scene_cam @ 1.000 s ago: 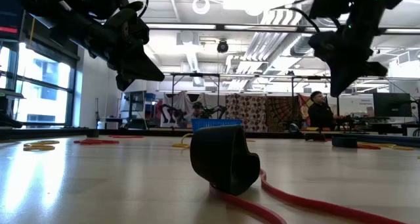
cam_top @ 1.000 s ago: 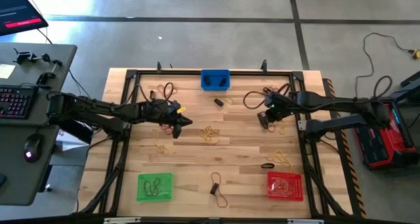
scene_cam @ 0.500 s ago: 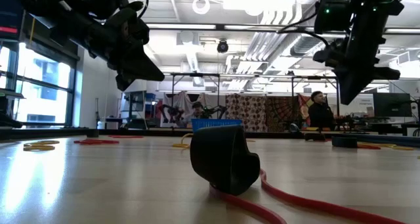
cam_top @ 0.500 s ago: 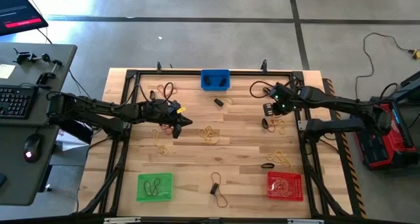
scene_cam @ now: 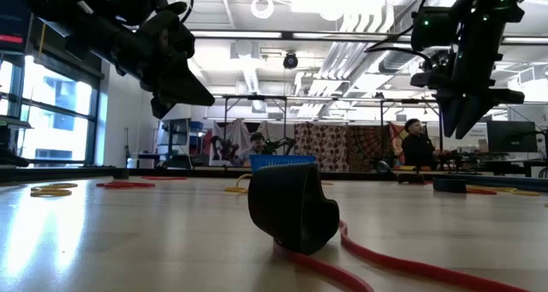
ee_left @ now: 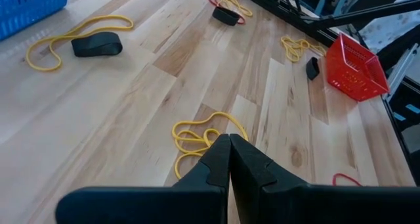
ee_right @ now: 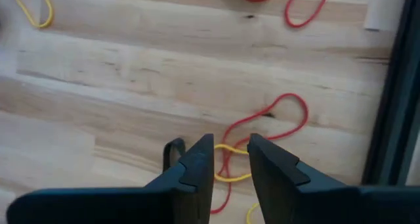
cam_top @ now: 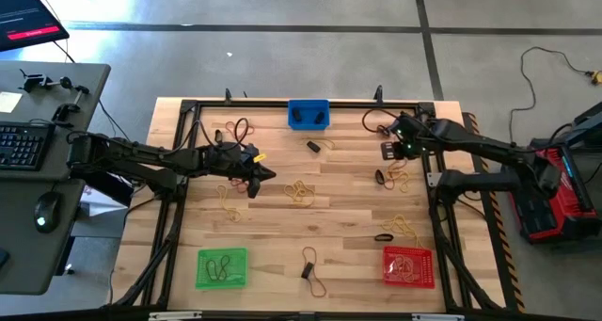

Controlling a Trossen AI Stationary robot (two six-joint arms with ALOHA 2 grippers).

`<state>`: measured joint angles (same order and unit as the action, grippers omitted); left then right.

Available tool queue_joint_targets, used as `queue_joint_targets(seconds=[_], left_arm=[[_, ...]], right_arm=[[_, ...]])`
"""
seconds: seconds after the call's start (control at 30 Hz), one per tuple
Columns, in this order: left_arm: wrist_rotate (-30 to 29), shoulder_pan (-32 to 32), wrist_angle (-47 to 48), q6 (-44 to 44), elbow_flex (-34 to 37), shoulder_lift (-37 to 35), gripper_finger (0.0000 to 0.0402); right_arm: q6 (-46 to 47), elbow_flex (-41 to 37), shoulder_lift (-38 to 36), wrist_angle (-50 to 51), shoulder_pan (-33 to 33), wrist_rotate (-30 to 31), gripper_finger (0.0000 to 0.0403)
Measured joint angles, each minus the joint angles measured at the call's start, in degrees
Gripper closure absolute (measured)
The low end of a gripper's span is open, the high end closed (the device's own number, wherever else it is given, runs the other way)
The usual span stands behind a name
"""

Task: Sort rubber bands into baskets
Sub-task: Put the red rubber band into the green basket

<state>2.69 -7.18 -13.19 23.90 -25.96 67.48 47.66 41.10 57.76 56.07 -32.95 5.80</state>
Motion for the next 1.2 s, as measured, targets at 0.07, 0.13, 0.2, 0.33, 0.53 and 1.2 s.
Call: queue_joint_targets(seconds=[0.07, 0.13, 0.2, 0.33, 0.53, 1.2], left_arm=[[-0.3, 0.0, 0.0, 0.0, 0.0, 0.0, 0.0401], [-0.4, 0.0, 0.0, 0.0, 0.0, 0.0, 0.0402], [-0.4, 0.0, 0.0, 0.0, 0.0, 0.0, 0.0402], [-0.4, 0.0, 0.0, 0.0, 0.0, 0.0, 0.0402], [-0.4, 0.0, 0.0, 0.0, 0.0, 0.0, 0.0402], [-0.4, 0.0, 0.0, 0.0, 0.0, 0.0, 0.0402]], right_arm=[[-0.2, 0.0, 0.0, 0.0, -1.1, 0.0, 0.0311], [-0.2, 0.0, 0.0, 0.0, -2.3, 0.0, 0.0311], [-0.5, 0.0, 0.1, 0.0, -3.4, 0.0, 0.0311], [-1.7, 0.0, 1.6, 0.3, -5.4, 0.0, 0.0311], [-1.3, 0.0, 5.9, 0.1, -7.4, -0.1, 0.0310], [2.4, 0.0, 17.1, -1.7, -8.0, -5.8, 0.0229]])
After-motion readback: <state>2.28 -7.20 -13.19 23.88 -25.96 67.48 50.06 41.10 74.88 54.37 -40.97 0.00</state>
